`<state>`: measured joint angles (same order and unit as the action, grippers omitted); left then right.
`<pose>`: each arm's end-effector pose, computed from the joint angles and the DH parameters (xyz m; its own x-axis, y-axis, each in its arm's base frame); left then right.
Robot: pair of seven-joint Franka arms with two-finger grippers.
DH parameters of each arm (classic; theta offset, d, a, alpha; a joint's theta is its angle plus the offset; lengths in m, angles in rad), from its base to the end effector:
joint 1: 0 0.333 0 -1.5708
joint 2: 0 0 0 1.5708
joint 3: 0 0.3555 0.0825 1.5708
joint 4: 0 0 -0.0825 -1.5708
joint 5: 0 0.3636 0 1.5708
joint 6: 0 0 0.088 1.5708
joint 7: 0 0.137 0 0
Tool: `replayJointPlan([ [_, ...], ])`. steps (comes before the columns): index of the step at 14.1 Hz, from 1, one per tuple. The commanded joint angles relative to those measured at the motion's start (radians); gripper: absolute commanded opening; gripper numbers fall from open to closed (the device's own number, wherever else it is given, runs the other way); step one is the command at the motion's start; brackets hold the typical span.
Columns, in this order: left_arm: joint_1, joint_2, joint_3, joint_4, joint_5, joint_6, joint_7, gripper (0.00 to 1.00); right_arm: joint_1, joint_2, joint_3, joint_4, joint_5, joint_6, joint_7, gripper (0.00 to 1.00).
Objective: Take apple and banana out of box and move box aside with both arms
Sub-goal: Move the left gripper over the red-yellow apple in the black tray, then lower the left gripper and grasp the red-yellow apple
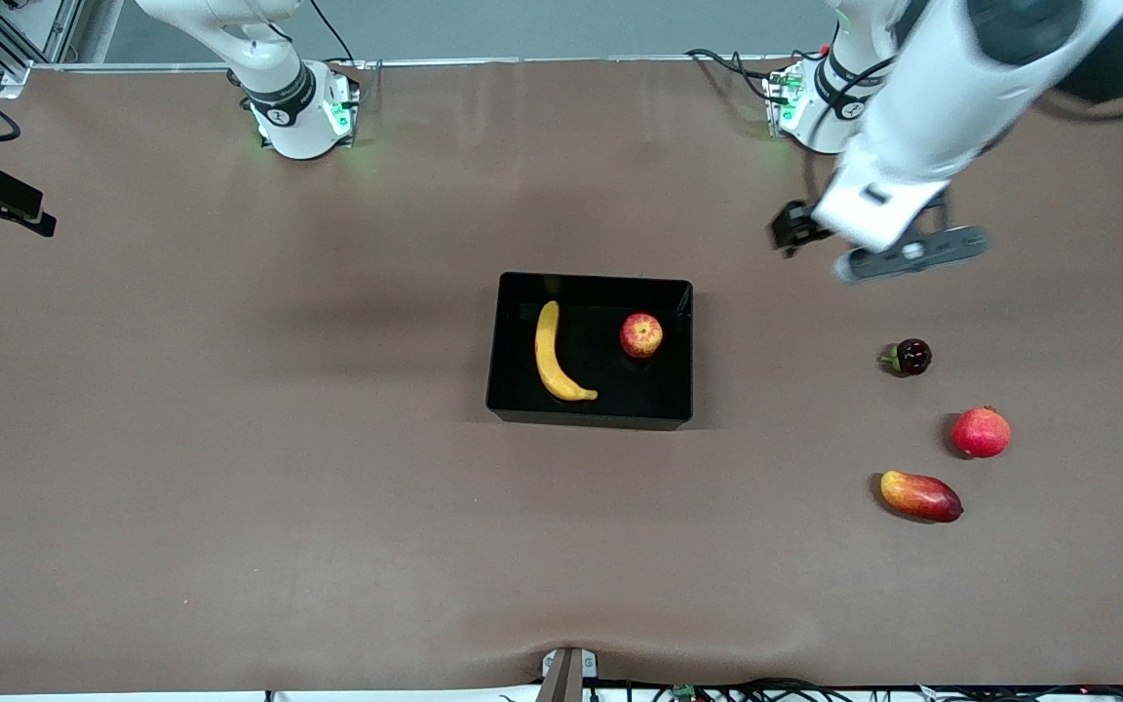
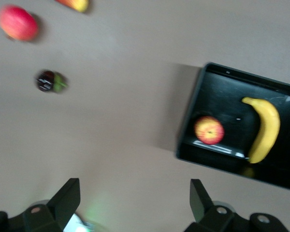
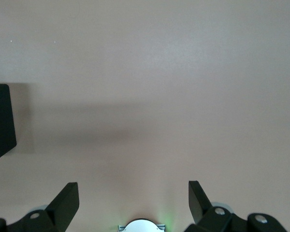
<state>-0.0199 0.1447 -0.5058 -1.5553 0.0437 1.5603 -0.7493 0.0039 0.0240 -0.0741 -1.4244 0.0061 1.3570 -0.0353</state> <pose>0.5038 -0.2633 0.5693 0.9692 0.2218 -0.1068 0.2160 -0.9743 -0.0632 0.5158 -0.0347 0.6683 0.9953 -0.0334 -0.0910 -0.0343 -0.9994 -0.0075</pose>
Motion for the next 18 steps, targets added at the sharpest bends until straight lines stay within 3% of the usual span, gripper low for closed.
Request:
replayJointPlan([
  [1,-0.086,0.102,-0.01,0.011,0.015,0.067,-0.198,1.0,-0.019,-0.003,0.008,-0.002,0.006,0.001,-0.018,1.0],
  [4,-0.15,0.18,-0.01,-0.04,0.024,0.212,-0.425,1.0,-0.031,-0.003,0.008,-0.002,0.011,0.001,-0.018,1.0],
  [9,-0.25,0.323,-0.01,-0.046,0.171,0.326,-0.685,1.0,-0.031,-0.003,0.008,-0.002,0.011,0.001,-0.018,1.0],
  [13,-0.298,0.424,-0.01,-0.042,0.283,0.368,-0.807,1.0,-0.031,-0.001,0.008,-0.002,0.011,0.002,-0.018,1.0],
  [18,-0.296,0.509,-0.007,-0.051,0.361,0.385,-0.825,1.0,-0.031,-0.001,0.008,-0.002,0.011,0.002,-0.018,1.0],
])
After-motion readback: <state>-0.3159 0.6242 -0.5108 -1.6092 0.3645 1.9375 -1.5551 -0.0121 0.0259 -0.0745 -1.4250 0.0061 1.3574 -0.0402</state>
